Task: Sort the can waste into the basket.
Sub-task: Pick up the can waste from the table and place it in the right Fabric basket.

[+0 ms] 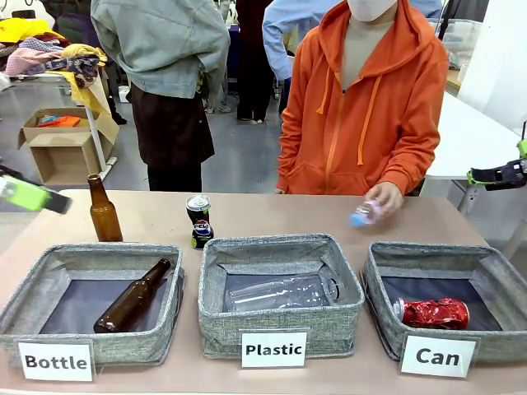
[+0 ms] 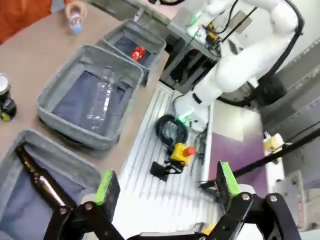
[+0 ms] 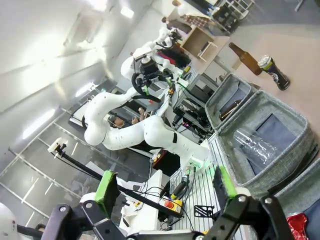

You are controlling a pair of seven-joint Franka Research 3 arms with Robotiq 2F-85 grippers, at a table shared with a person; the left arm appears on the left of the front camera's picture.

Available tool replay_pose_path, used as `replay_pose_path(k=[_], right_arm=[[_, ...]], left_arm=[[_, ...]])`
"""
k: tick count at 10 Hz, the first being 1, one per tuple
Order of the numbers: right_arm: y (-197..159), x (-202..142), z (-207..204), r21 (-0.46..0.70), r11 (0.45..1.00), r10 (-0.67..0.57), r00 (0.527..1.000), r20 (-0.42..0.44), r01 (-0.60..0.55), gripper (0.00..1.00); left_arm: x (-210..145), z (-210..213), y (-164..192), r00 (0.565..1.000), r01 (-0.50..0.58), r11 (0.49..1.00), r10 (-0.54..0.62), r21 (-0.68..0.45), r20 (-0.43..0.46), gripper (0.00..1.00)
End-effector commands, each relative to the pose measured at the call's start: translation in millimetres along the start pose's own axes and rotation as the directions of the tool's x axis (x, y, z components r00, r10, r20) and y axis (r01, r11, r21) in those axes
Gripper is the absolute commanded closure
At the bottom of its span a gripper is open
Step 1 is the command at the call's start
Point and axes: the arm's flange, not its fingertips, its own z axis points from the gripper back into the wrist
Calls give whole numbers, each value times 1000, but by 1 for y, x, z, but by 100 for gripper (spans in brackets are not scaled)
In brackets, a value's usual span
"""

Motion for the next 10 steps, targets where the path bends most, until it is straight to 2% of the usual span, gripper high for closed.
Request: replay_pose_path(k=[1,4,5,6,7,10], right_arm=[[2,-4,1,2,1000,20,1000,-13,-20,0],[2,-4,1,2,1000,20,1000,-13,-20,0],[2,-4,1,2,1000,20,1000,-13,-20,0],[2,-4,1,2,1000,20,1000,-13,-20,0],[2,-4,1,2,1000,20,1000,-13,-20,0],[2,-4,1,2,1000,20,1000,-13,-20,0]], left_arm=[[-4,11,-10,998,-53,998,53,-26,21,0],[-4,11,-10,998,-53,998,53,-26,21,0],[-2,5,-2,999,-29,999,29,-14,13,0],[17,-2,25,998,8,1000,-9,18,64,0],[32,-13,48,992,98,994,-101,40,80,0],[50,-47,95,945,266,937,-300,227,131,0]])
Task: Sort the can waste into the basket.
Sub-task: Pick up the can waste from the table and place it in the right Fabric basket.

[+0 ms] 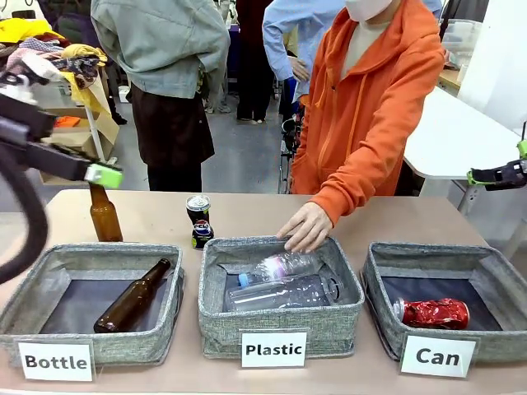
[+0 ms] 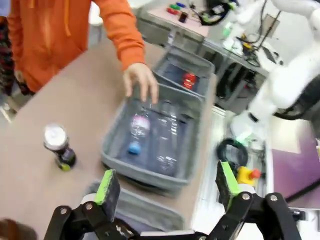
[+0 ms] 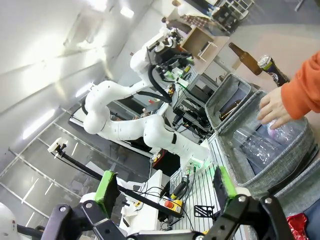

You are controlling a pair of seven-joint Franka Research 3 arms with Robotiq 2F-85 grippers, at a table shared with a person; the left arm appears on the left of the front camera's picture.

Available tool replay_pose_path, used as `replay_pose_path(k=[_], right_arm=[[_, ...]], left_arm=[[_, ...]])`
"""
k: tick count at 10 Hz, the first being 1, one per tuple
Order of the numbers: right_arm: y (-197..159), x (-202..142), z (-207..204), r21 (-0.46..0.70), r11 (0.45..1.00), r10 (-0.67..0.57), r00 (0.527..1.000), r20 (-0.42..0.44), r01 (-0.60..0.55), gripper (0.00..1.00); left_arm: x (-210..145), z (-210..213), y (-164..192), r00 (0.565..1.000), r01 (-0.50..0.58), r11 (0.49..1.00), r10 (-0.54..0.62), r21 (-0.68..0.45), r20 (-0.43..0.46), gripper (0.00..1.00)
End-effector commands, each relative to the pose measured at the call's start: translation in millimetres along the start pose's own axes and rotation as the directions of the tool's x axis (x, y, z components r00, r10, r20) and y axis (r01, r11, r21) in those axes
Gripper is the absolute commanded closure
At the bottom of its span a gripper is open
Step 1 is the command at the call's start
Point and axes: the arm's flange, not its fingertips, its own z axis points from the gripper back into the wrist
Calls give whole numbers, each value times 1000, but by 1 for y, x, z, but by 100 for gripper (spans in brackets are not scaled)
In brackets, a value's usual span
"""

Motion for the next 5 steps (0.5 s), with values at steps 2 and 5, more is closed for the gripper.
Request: replay_pose_path(k=[2,5], right_arm=[[2,-3,0,2,1000,21,1000,-14,-21,0],[2,-3,0,2,1000,21,1000,-14,-21,0]], left_arm=[[-9,-40,36,975,203,966,-214,158,57,0],[-28,-86,70,928,359,908,-323,215,-185,0]])
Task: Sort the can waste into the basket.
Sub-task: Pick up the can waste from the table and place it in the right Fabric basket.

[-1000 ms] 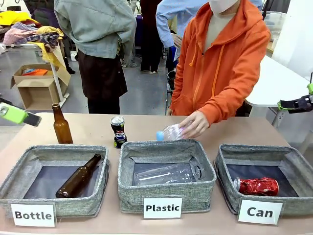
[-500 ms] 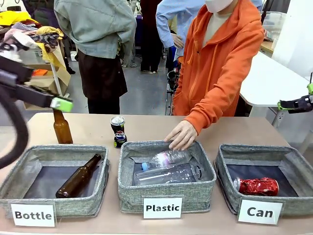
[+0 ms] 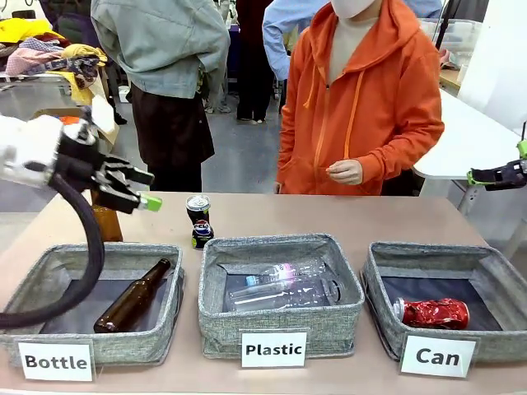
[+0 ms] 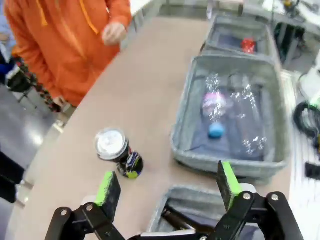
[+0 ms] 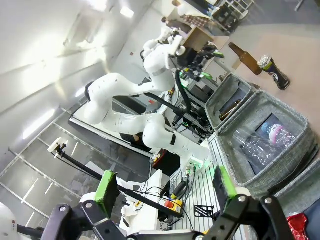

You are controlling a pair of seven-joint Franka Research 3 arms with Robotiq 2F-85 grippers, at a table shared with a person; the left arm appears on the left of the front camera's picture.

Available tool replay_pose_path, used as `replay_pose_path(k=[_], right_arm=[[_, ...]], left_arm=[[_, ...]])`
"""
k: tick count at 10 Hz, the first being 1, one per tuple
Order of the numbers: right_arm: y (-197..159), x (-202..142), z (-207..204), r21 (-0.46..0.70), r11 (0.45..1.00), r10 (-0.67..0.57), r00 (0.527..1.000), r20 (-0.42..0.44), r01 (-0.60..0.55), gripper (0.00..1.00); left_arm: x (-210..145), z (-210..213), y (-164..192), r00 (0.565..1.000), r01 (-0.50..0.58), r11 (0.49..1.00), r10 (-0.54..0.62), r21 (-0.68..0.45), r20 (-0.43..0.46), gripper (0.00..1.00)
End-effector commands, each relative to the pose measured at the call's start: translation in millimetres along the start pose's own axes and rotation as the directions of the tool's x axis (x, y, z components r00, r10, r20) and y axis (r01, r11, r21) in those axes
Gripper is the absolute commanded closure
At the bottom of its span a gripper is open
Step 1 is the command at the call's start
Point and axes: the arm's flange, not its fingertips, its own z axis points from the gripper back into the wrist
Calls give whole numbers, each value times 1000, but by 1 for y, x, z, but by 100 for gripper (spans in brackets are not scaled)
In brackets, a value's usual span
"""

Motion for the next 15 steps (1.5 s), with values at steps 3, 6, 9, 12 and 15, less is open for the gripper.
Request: replay_pose_path(k=[3,6,9,12,15], right_arm=[[2,-3,1,2,1000,21,1000,-14,-21,0],[2,-3,1,2,1000,21,1000,-14,-21,0],[2,-3,1,2,1000,21,1000,-14,-21,0],[2,-3,1,2,1000,21,1000,-14,-21,0],[2,-3,1,2,1000,21,1000,-14,-21,0]], left_arm=[[0,-44,19,966,-190,974,207,121,-153,0],[-14,-37,7,994,14,999,-9,43,-111,0],[-15,-66,26,998,-53,984,58,172,-24,0],[-24,-96,46,991,-73,977,94,202,-92,0],[-32,-118,59,986,-100,974,125,203,-112,0]])
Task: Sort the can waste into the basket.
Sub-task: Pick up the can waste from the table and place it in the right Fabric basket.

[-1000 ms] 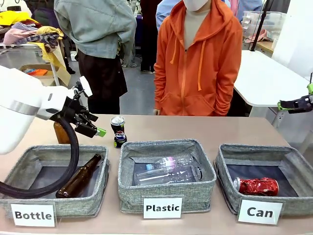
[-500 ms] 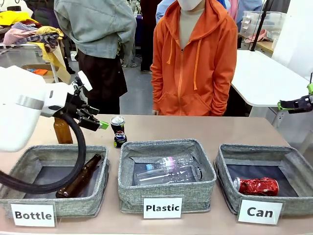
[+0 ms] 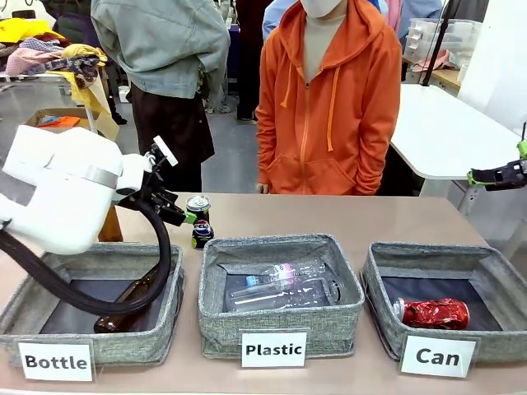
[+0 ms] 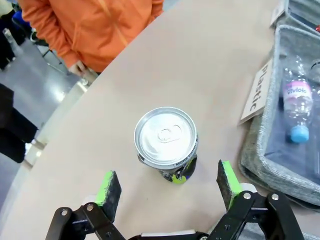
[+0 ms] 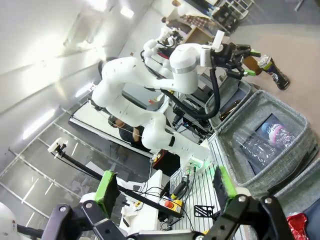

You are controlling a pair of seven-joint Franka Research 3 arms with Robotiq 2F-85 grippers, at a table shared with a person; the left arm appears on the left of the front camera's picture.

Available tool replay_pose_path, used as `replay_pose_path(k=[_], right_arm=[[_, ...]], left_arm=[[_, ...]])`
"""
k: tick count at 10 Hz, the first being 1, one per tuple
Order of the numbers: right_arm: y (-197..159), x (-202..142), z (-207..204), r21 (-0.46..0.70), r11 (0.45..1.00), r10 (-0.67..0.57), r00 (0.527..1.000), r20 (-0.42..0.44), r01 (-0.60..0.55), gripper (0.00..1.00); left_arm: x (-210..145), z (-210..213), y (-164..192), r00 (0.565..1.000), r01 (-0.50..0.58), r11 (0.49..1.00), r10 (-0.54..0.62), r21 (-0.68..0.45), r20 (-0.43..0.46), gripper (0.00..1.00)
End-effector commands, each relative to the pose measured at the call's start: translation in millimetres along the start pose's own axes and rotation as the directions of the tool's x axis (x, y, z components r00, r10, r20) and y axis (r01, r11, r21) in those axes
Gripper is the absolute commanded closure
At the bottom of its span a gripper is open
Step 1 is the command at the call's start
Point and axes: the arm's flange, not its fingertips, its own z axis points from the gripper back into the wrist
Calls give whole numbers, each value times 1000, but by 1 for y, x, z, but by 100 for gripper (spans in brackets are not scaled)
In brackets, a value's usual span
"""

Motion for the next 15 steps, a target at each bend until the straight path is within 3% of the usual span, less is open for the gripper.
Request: replay_pose_path(k=[1,4,7,9,10,11,12,13,14,15], right_arm=[[2,-3,0,2,1000,21,1000,-14,-21,0],[2,-3,0,2,1000,21,1000,-14,-21,0],[2,-3,0,2,1000,21,1000,-14,-21,0],[2,-3,0,2,1000,21,1000,-14,-21,0],[2,-3,0,2,1000,21,1000,-14,-21,0],[2,-3,0,2,1000,21,1000,-14,-21,0],[2,-3,0,2,1000,21,1000,-14,-21,0],[2,-3,0,2,1000,21,1000,-14,-21,0],[2,-3,0,2,1000,21,1000,-14,-21,0],[2,-3,0,2,1000,21,1000,-14,-21,0]], left_arm=[[2,-22,5,1000,6,1000,-6,-10,-7,0],[-2,-44,5,1000,9,998,-10,-57,-14,0],[-3,-58,6,996,-13,998,19,-64,89,0],[-3,-70,7,995,-29,996,38,-87,95,0],[-4,-74,8,994,-26,996,34,-81,99,60],[-5,-76,10,995,-36,995,45,-92,93,60],[-6,-75,11,994,-47,995,56,-93,91,100],[-6,-75,12,993,-53,994,62,-96,96,65],[-5,-74,13,993,-52,994,62,-101,104,100],[-5,-73,13,992,-48,993,60,-108,112,100]])
